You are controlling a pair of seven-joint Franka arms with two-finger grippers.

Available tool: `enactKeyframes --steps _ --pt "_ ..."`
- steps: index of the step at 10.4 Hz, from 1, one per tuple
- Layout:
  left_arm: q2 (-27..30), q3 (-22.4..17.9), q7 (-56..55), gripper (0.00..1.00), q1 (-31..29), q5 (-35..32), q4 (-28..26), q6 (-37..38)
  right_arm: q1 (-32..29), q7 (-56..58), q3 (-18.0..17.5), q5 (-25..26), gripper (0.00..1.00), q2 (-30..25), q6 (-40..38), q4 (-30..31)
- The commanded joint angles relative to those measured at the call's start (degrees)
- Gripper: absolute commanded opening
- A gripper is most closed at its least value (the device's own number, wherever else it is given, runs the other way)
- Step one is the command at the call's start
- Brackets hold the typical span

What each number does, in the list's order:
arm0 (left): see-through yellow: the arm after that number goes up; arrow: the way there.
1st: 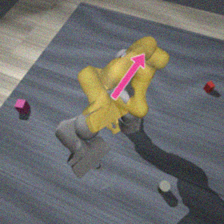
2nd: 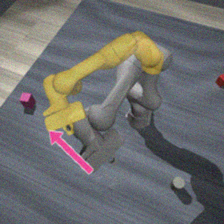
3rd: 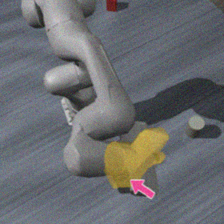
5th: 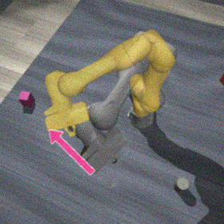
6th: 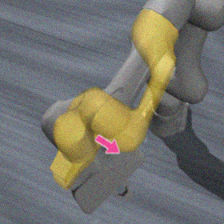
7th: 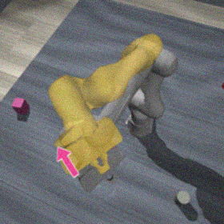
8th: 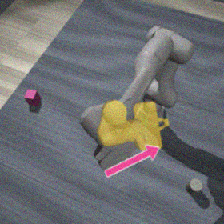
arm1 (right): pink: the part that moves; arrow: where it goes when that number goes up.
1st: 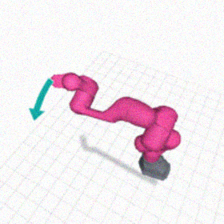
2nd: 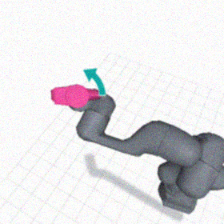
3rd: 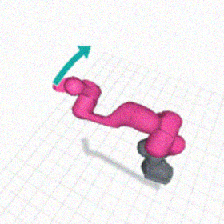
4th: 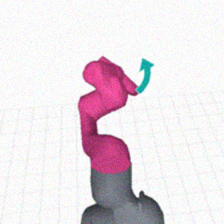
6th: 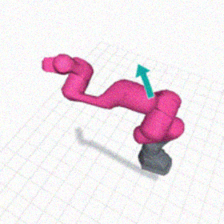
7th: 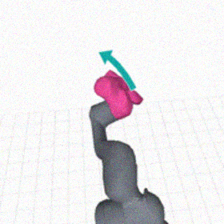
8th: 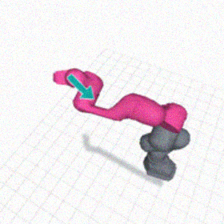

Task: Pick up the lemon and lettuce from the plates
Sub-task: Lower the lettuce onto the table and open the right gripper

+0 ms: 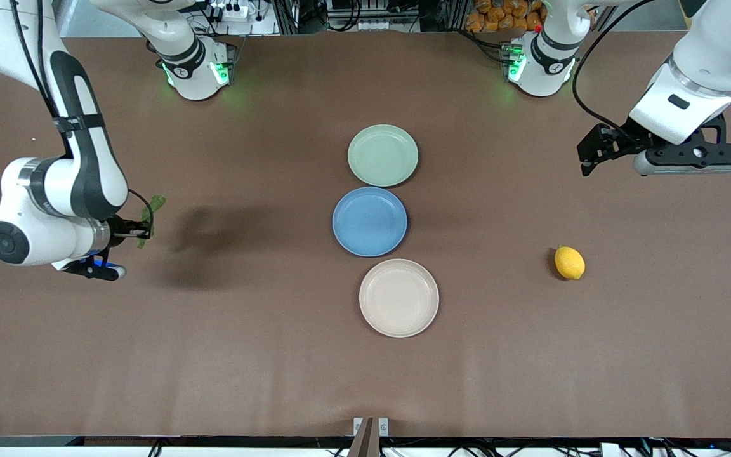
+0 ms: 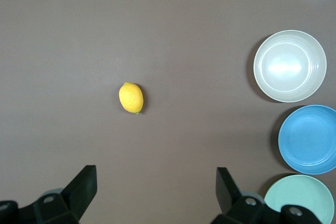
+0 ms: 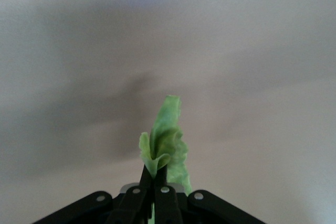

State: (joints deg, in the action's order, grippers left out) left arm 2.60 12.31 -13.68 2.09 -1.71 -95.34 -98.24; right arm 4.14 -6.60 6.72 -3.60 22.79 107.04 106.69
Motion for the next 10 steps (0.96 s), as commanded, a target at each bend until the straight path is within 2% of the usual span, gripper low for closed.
enactKeyframes --steps 1,3,6,7,8,9,10 --pt "0.91 -1.06 0.84 1.0 -0.07 2.15 -0.02 0.42 -2.37 3.42 -1.62 0.44 0.0 -4.25 10.6 10.44" --pt "1.52 -5.35 1.46 1.0 2.2 1.62 0.51 0.42 -2.46 3.43 -1.71 0.44 0.0 -3.81 16.69 13.8" --pt "1.44 -5.72 1.55 1.0 1.78 1.45 1.21 5.23 -1.94 3.43 -1.8 0.44 0.0 -1.71 24.51 17.05" --pt "1.09 -5.63 1.46 1.0 1.78 1.45 1.82 6.99 -1.85 3.35 -1.89 0.35 0.0 -1.09 24.8 17.06" --pt "0.74 -5.46 1.37 1.0 2.04 1.45 2.35 7.36 -1.76 2.65 -1.89 0.26 0.26 -1.17 24.1 16.8" --pt "0.74 -5.37 1.37 1.0 2.13 1.45 2.44 7.45 -2.02 2.82 -1.89 0.0 0.99 -1.6 23.05 16.54" --pt "0.74 -5.37 1.37 1.0 2.13 1.45 2.53 7.45 -2.11 3.08 -1.89 0.0 1.0 -3.26 21.04 16.36"
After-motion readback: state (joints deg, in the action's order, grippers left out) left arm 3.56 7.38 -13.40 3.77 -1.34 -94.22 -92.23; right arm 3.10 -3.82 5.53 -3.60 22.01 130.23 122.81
